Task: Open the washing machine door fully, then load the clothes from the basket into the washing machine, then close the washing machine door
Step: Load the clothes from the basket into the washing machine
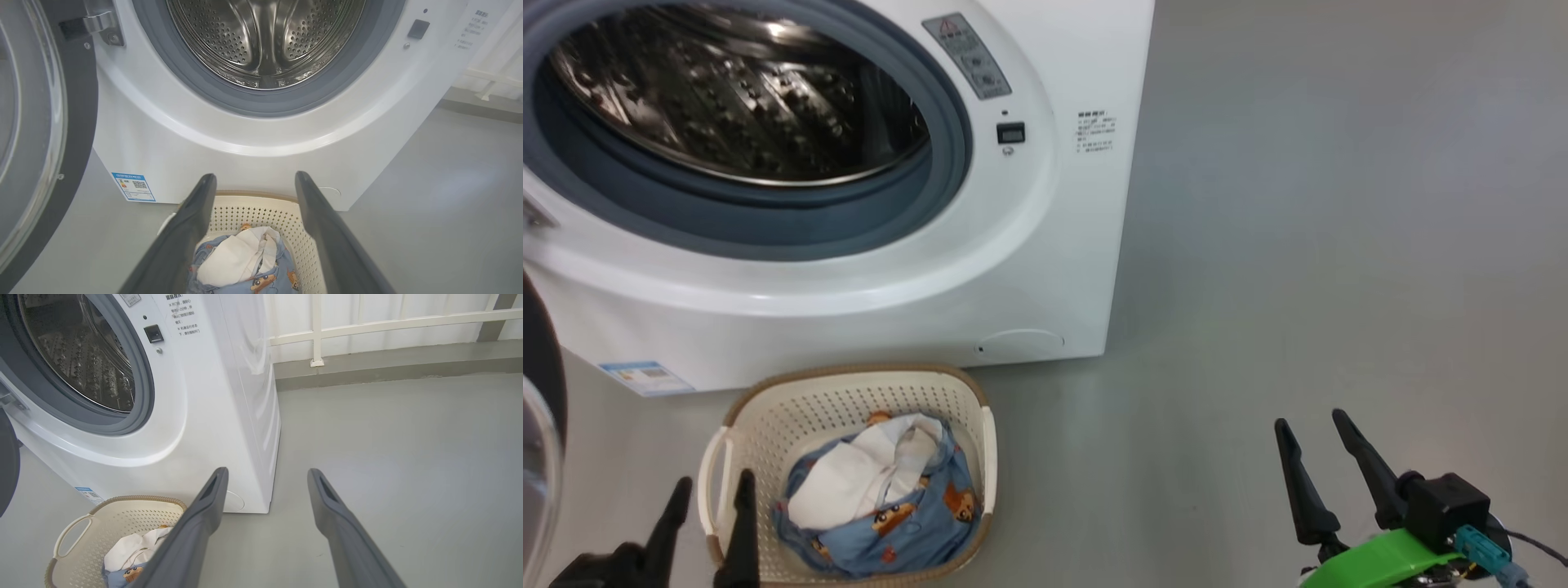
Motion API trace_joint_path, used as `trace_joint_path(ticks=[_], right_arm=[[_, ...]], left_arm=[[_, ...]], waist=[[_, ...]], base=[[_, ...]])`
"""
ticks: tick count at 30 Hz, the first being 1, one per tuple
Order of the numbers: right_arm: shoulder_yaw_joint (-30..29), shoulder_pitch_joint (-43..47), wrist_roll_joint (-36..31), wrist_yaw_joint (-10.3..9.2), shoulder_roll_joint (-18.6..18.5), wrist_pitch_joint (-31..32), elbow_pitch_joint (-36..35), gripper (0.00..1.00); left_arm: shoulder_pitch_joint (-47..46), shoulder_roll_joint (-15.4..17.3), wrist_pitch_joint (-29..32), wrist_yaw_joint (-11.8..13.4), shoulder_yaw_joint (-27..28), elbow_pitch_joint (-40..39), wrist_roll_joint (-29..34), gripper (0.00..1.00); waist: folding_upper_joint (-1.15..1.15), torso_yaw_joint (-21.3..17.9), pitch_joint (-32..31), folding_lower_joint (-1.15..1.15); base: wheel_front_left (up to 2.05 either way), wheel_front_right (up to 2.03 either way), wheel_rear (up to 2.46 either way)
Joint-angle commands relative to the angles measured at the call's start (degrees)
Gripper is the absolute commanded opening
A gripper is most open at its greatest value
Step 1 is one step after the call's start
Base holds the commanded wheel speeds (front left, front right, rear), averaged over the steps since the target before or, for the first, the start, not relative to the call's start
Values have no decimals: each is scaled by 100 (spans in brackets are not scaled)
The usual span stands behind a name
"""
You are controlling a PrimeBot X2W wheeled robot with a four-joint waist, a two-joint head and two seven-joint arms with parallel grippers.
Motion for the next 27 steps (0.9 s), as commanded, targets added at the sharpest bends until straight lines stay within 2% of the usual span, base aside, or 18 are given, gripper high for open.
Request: trace_joint_path(ticks=[1,16,27], right_arm=[[166,-169,50,16,-17,-69,-125,100],[370,-495,83,16,-17,-69,-126,100],[531,-759,20,16,-17,-69,-347,100]], left_arm=[[-232,175,-33,15,122,-48,-67,100],[-962,540,-33,15,-483,319,-609,100],[-1559,876,-33,15,-972,543,-1226,100]], waist=[[-1,-22,217,0],[-1,-145,1187,0],[-1,-270,2207,0]], base=[[0,0,0],[0,0,0],[0,0,0]])
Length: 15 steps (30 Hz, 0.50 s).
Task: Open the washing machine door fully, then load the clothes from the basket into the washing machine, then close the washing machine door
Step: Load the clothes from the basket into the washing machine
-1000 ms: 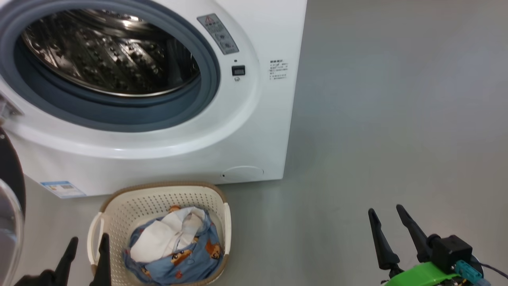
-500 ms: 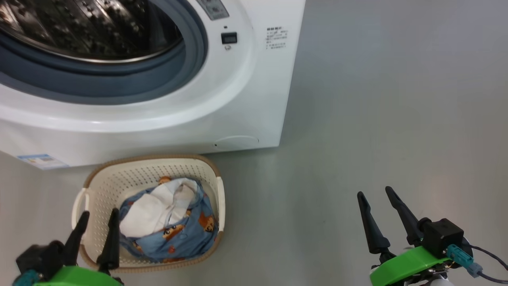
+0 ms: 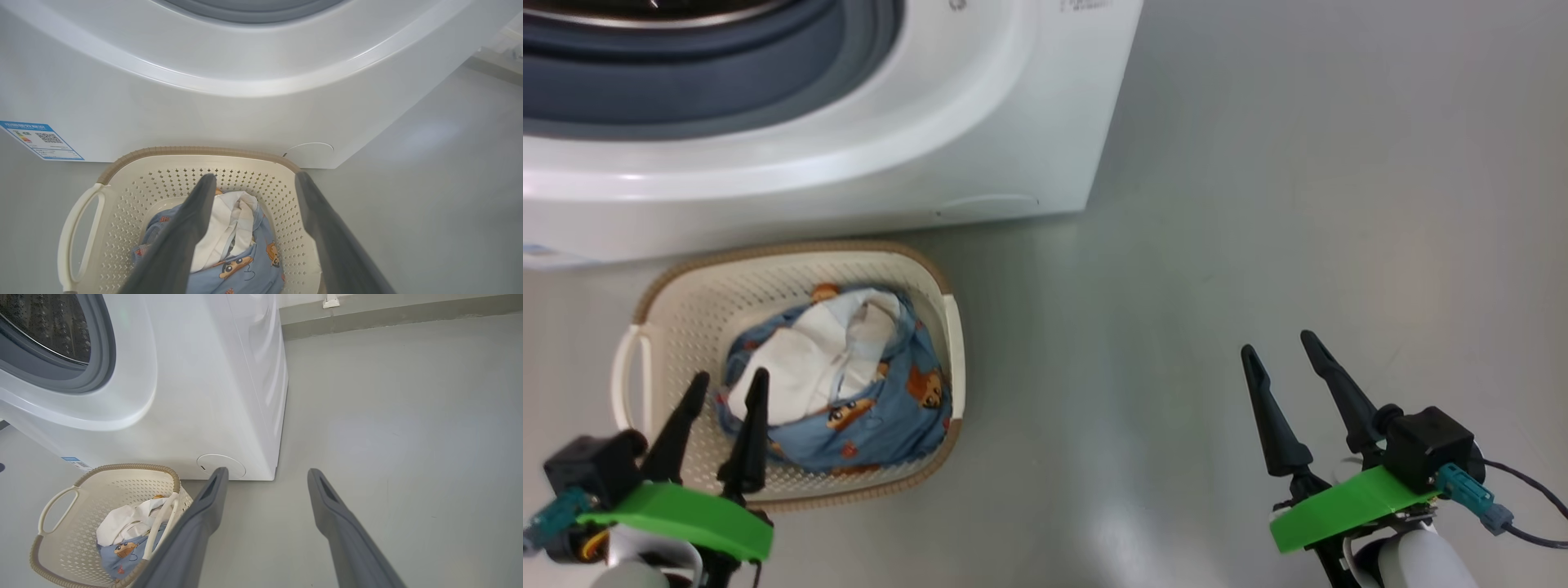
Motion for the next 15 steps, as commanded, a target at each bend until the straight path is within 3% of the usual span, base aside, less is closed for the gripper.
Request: trace_joint_path(ticks=[1,15], right_arm=[[167,-43,-11,16,-4,-69,-166,100],[356,-211,95,16,-4,-69,-448,100]], left_arm=[[-175,262,-36,15,142,-53,-103,100],[-838,952,-36,15,-335,434,-758,100]], waist=[[0,-109,443,0],[0,-479,1375,0]], base=[[0,0,0],[0,0,0]])
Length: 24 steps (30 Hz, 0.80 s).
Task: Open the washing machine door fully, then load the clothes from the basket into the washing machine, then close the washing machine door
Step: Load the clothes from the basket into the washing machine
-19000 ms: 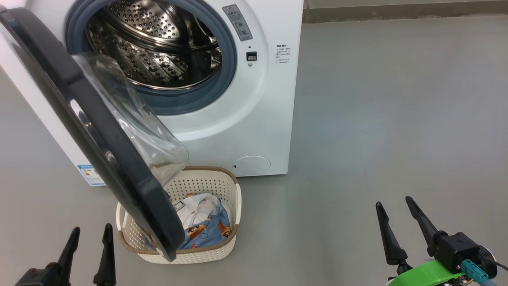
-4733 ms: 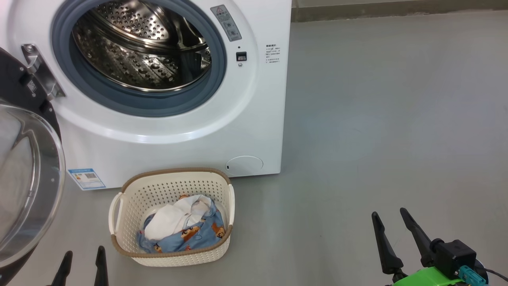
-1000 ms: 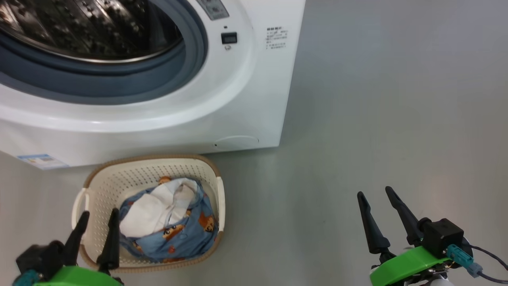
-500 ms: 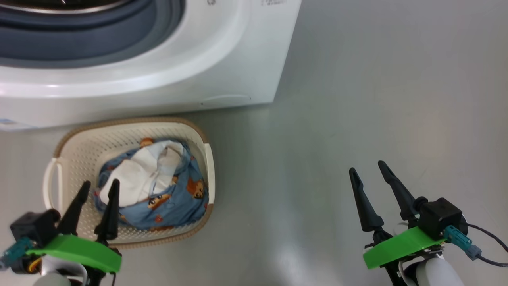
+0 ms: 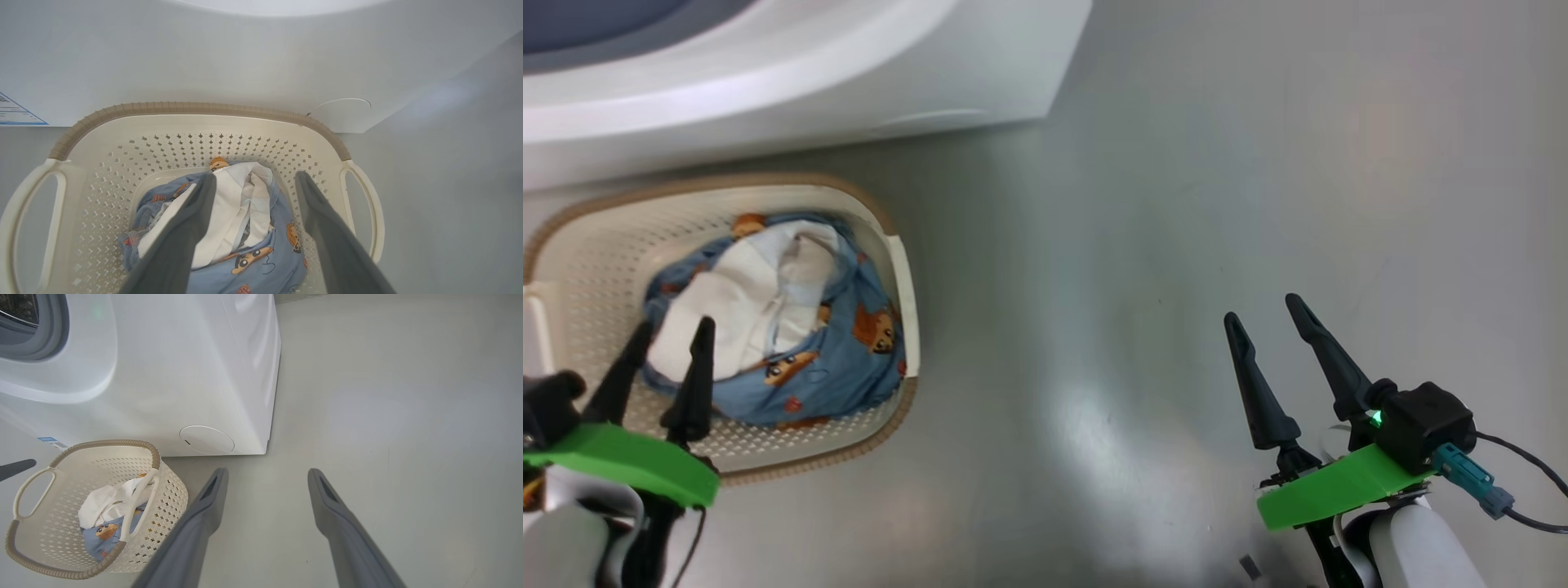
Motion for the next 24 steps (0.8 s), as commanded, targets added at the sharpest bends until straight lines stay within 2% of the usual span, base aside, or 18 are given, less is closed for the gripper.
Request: trace_joint_path(ticks=[1,7,12,24], right_arm=[[188,22,73,16,8,-69,-186,100],[251,-13,69,16,8,-69,-288,100],[283,-12,52,16,8,-69,-380,100],[402,-60,135,16,8,-69,-525,100]], left_arm=[[-180,382,-36,15,49,26,-125,100],[-521,656,-36,15,-341,501,-466,100],[-820,859,-36,15,-761,920,-988,100],[-1442,1357,-36,15,-1807,1263,-1960,100]], waist=[[0,-239,424,0],[0,-329,777,0],[0,-374,1038,0],[0,-488,1585,0]], base=[[0,0,0],[0,0,0],[0,0,0],[0,0,0]])
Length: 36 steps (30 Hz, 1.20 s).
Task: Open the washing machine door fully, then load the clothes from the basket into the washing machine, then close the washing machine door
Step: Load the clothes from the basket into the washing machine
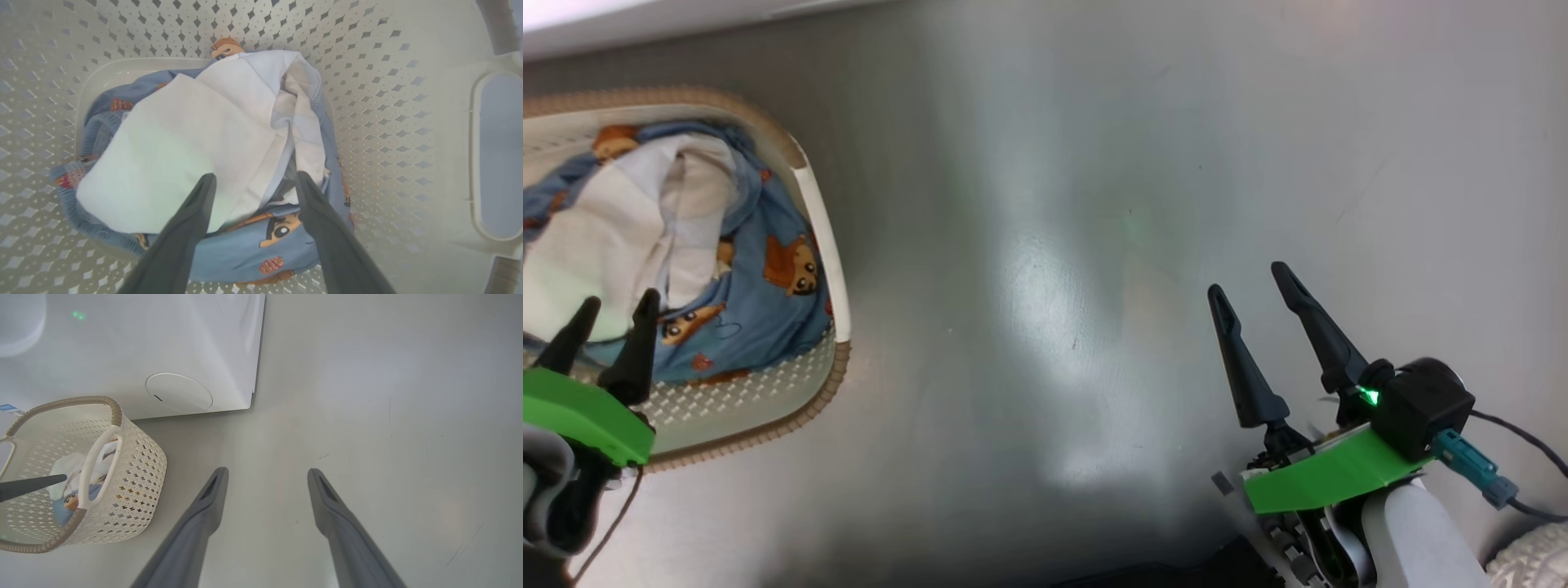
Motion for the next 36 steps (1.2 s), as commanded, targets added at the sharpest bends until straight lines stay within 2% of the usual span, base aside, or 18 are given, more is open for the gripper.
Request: trace_joint_path(ticks=[1,7,17,25,26,27,28,36], right_arm=[[202,97,109,16,7,-68,-125,100],[253,86,197,16,7,-68,-116,100],[342,128,267,16,7,-68,-139,100],[373,154,310,16,7,-68,-144,100],[373,152,316,16,7,-68,-140,100],[370,149,321,16,7,-68,-134,100],[363,145,321,16,7,-68,-127,100],[248,58,287,16,7,-68,-93,100]], left_arm=[[-47,377,-36,15,-6,16,-122,100],[-362,595,-36,15,-547,170,-455,100],[-903,831,-36,15,-1264,451,-645,100],[-1341,781,112,15,-1868,1089,-914,100],[-1378,764,112,15,-1926,1143,-941,72],[-1408,740,111,15,-1992,1175,-962,24],[-1431,720,109,15,-2064,1188,-980,0],[-1361,631,-20,15,-2227,1147,-1190,0]], waist=[[0,-73,163,0],[0,-144,319,0],[0,-243,395,0],[0,-313,428,0],[0,-317,422,0],[0,-317,412,0],[0,-312,398,0],[0,-181,17,0]], base=[[0,0,0],[0,0,0],[0,0,0],[0,0,0],[0,0,0],[0,0,0],[0,0,0],[0,0,0]])
